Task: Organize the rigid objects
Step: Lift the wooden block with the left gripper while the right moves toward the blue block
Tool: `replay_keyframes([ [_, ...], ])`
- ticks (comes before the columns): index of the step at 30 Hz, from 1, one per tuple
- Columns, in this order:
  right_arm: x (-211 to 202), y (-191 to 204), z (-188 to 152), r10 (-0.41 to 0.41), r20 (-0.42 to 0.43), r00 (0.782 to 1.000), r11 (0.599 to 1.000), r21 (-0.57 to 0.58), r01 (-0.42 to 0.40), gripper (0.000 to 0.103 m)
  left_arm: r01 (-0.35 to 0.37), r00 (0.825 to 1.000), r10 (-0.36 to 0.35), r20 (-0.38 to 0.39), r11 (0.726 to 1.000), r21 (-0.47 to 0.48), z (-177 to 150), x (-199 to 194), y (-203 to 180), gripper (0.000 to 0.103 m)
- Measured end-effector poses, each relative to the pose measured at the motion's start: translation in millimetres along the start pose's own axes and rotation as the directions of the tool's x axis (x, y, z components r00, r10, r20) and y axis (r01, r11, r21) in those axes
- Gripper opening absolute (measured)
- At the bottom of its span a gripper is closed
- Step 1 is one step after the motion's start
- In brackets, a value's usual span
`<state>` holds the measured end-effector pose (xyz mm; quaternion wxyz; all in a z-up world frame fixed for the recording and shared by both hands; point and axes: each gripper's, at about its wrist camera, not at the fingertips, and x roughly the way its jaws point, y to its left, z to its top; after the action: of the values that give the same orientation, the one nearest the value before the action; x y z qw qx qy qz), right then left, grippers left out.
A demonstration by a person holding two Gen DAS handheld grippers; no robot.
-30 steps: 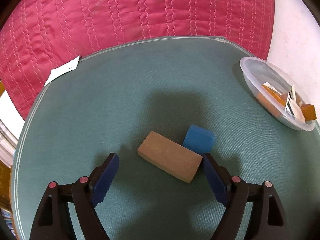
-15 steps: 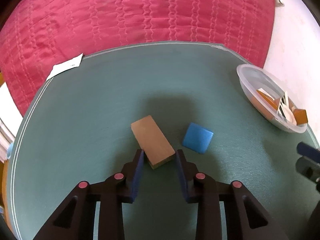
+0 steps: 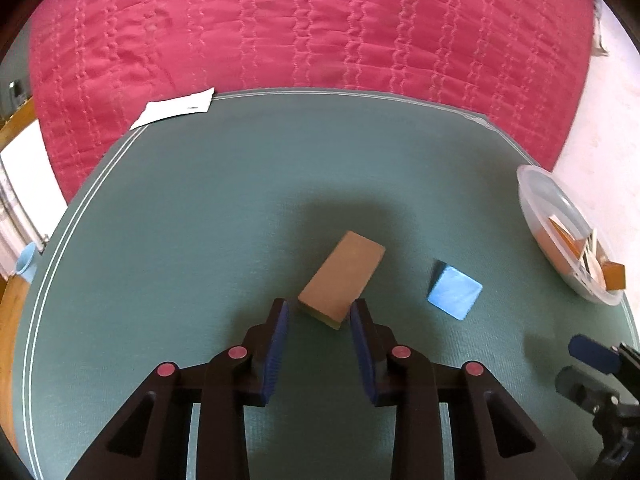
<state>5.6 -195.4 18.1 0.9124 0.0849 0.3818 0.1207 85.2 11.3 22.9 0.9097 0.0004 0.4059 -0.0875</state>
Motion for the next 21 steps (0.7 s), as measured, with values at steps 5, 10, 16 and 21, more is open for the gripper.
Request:
replay_keyframes([
  [5,3.3,2.2,2.7,0.011,-0.006,1.0,1.0,-0.006,-0.011,0.055,0.017,1.0,-0.017,0.0,1.0,0.018,2.8,0.0,-5.6,0.036],
  [10,8.1,7.9,4.1,0.031,-0.022,0.999,0.999,-0.014,-0.031,0.055,-0.017,1.0,0.016,0.013,0.997,0.069,12.0,5.9,-12.8,0.037],
  [16,11.3,13.4,4.3,0.033,-0.038,0.999,0.999,-0.03,-0.034,0.055,-0.001,1.0,0.0,0.008,0.996,0.084,19.5,13.4,-12.7,0.041],
  [21,13.7,14.2,8.0,0.027,-0.037,0.999,0.999,-0.025,-0.028,0.055,0.013,1.0,-0.013,-0.008,0.999,0.032,16.4,14.7,-3.9,0.082],
])
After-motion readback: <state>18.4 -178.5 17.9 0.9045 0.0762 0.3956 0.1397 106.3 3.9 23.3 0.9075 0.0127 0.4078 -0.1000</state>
